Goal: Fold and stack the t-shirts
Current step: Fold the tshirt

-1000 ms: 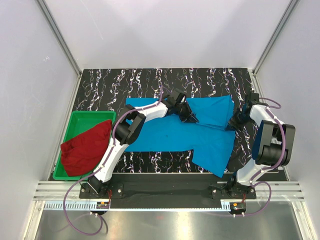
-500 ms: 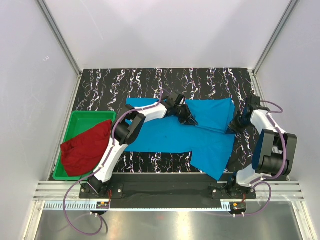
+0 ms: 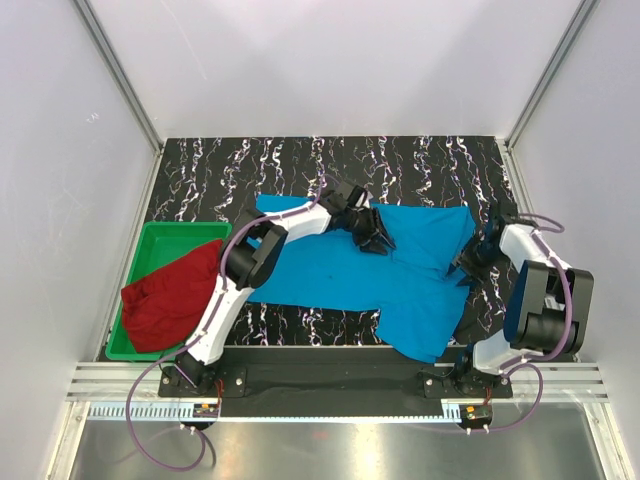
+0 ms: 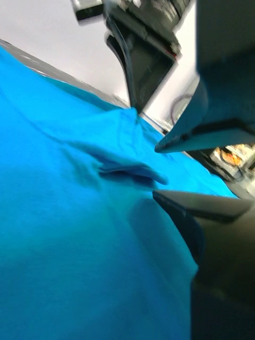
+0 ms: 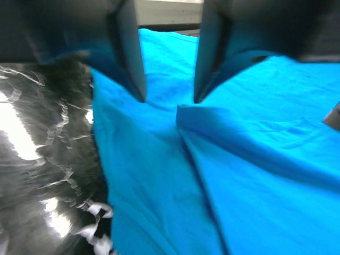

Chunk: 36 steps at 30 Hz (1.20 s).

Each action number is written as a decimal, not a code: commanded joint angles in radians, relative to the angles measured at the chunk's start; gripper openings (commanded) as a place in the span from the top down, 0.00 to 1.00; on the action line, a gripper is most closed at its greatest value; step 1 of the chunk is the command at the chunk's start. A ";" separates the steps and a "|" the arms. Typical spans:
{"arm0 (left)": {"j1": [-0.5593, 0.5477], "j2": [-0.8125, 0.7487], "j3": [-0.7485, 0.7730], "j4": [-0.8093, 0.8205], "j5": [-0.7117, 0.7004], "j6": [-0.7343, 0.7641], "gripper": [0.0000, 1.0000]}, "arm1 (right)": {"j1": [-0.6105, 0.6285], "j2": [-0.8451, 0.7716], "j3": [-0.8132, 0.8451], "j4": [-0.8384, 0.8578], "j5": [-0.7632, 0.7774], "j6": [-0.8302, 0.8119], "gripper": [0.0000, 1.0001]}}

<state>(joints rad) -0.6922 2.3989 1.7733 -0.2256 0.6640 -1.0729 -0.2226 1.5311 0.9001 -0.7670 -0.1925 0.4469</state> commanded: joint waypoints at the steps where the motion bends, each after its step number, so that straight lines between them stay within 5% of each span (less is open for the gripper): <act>1: 0.037 -0.132 0.031 -0.076 0.066 0.146 0.59 | -0.003 -0.074 0.121 -0.051 0.083 -0.019 0.50; 9: 0.158 -0.319 -0.117 -0.228 0.057 0.451 0.60 | -0.003 0.092 0.286 0.049 0.041 0.105 0.43; 12: 0.164 -0.340 -0.115 -0.265 0.057 0.540 0.59 | -0.001 0.175 0.329 0.049 -0.010 0.133 0.50; 18: 0.113 -0.265 -0.016 -0.248 0.157 0.544 0.55 | 0.003 0.127 0.169 0.123 -0.071 0.124 0.47; 26: -0.046 -0.157 0.141 -0.374 -0.185 0.625 0.60 | 0.003 0.087 0.135 0.077 -0.044 0.044 0.44; 36: -0.124 -0.063 0.302 -0.461 -0.411 0.478 0.59 | 0.003 0.047 0.115 0.035 -0.011 0.044 0.39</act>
<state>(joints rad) -0.8032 2.3047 1.9934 -0.6399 0.3744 -0.5587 -0.2226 1.6192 1.0294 -0.7162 -0.2062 0.5022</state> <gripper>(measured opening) 0.416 0.612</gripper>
